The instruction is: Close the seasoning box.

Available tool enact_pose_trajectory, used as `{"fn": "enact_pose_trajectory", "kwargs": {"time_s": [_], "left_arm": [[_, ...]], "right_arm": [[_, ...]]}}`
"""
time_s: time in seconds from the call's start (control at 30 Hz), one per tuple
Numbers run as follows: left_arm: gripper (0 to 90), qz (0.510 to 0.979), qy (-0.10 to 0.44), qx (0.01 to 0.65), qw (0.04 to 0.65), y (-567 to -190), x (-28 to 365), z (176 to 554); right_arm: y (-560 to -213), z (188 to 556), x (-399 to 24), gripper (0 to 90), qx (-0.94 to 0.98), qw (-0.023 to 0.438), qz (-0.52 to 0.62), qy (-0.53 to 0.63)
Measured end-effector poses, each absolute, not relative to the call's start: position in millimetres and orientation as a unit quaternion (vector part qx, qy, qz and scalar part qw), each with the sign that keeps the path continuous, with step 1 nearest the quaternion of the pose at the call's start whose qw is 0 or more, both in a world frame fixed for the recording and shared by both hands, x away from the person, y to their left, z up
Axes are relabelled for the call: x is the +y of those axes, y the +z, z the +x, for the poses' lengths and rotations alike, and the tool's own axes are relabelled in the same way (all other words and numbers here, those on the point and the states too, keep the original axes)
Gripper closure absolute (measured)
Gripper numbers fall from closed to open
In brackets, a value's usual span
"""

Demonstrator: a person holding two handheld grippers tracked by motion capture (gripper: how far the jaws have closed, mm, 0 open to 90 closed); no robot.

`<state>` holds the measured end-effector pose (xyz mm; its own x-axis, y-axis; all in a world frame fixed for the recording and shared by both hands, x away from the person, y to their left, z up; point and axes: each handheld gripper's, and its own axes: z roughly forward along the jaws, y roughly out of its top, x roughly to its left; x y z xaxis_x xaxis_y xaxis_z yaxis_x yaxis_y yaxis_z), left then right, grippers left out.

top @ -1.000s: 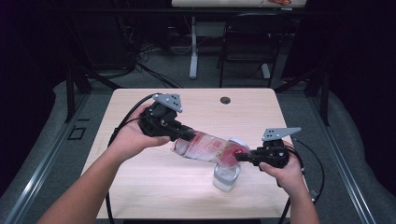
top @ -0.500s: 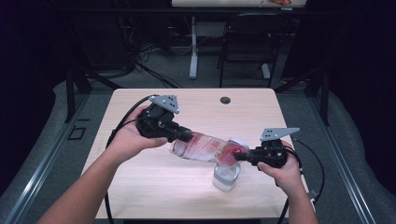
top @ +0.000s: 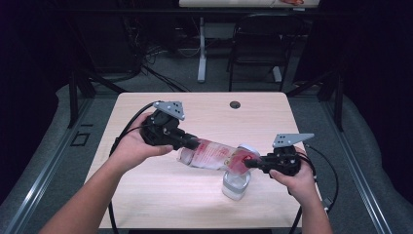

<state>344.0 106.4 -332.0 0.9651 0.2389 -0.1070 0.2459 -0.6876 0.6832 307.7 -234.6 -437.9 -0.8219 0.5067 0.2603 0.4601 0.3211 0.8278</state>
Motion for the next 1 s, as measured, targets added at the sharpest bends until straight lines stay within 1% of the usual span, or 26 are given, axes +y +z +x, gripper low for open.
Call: {"fn": "enact_pose_trajectory", "kwargs": {"time_s": [0.27, 0.57, 1.0], "left_arm": [[80.9, 0.917, -0.006, 0.136, 0.376, -335, 113, 343], [80.4, 0.916, -0.005, 0.144, 0.375, -343, 118, 344], [80.8, 0.910, -0.009, 0.151, 0.385, -350, 127, 343]], "right_arm": [[-437, 307, -233, 88.8, 0.811, 0.018, 0.292, 0.507], [-435, 306, -230, 88.3, 0.809, 0.028, 0.289, 0.512], [-436, 307, -230, 84.0, 0.797, 0.023, 0.288, 0.530]]}}
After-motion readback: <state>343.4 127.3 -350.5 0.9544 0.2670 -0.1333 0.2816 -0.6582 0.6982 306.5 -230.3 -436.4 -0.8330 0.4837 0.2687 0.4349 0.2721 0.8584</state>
